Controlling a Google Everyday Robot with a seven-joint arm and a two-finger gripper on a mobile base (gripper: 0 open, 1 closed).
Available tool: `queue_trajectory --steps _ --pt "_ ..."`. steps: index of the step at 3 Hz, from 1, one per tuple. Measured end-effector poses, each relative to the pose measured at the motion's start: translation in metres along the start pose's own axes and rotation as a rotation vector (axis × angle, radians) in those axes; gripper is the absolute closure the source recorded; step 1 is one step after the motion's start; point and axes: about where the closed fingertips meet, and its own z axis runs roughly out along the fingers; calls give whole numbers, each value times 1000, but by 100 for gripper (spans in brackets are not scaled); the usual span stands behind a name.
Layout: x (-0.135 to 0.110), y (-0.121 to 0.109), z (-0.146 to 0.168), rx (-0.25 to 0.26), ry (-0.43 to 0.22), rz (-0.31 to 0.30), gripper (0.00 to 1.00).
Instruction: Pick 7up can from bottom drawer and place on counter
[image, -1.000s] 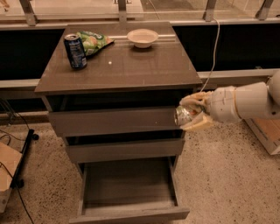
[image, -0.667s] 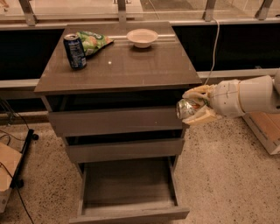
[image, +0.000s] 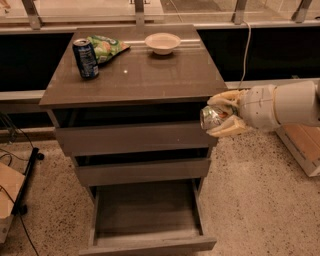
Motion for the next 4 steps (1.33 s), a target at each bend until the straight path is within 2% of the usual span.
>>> queue_trajectory --steps 1,2,3,4 --pt "-42 -22 -9 99 -28 -74 100" --pt "-62 -37 2 154 -54 -112 100" --pt "-58 -59 27 199 -31 -124 100" --pt "-45 -85 63 216 -4 -123 100"
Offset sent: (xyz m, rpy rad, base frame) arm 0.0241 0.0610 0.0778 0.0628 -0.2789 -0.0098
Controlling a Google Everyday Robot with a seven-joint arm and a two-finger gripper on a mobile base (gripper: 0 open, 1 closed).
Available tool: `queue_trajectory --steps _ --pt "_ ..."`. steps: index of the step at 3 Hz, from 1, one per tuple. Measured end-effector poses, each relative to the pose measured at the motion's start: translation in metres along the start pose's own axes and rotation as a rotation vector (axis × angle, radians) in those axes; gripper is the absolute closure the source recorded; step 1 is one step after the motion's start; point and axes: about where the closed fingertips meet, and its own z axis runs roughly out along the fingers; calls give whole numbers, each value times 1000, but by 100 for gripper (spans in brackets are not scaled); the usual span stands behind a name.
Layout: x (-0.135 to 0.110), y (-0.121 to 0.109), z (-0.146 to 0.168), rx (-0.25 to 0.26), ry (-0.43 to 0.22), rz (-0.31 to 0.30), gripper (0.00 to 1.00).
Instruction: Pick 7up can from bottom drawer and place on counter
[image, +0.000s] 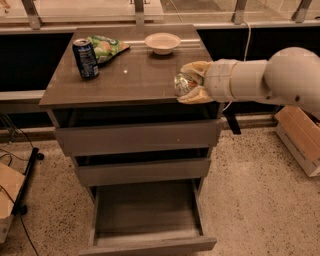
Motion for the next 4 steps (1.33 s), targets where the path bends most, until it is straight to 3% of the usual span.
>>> queue_trajectory --steps 2,4 --pt "47 -35 71 -15 43 29 100" --pt "55 -73 117 -15 10 25 59"
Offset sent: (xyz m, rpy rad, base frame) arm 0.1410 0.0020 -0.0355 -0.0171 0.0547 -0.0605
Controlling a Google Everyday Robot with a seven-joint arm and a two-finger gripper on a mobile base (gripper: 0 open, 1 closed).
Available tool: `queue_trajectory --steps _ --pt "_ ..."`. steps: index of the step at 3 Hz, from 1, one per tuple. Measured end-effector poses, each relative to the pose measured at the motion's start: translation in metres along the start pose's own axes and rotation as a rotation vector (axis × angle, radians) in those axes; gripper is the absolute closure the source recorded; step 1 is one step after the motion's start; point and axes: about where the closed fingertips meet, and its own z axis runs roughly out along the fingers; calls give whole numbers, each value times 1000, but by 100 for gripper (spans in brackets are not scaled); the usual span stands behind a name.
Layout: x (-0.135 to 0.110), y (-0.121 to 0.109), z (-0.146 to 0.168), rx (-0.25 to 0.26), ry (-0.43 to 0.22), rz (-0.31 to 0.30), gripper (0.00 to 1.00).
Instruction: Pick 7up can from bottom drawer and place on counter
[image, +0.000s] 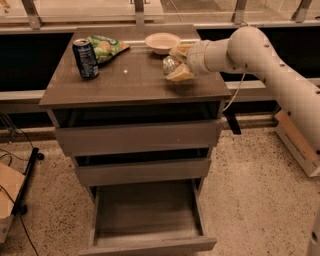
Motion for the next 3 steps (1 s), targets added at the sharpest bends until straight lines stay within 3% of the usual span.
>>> queue_trajectory --steps 1,2,3 --pt "-13 -7 11 -27 -57 2 37" --pt "-15 -8 12 -31 -61 2 13" --pt "-16 -6 15 -34 -63 2 0"
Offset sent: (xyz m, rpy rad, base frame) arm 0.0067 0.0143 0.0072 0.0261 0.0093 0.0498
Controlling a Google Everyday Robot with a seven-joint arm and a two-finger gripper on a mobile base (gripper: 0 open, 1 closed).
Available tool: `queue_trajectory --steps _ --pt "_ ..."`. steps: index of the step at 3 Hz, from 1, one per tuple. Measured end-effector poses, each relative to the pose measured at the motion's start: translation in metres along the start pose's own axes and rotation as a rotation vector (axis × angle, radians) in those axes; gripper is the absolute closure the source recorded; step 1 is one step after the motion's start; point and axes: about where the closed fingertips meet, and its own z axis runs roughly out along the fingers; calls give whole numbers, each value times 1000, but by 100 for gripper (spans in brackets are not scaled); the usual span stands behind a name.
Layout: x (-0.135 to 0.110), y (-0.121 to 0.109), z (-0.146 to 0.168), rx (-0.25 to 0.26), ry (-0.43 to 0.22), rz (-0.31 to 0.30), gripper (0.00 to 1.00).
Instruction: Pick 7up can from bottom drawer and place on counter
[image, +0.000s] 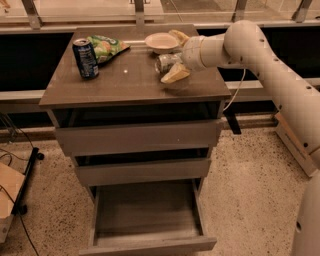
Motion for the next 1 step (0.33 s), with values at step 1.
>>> queue_trajectory --steps 1 --pt "0 0 0 0 0 0 0"
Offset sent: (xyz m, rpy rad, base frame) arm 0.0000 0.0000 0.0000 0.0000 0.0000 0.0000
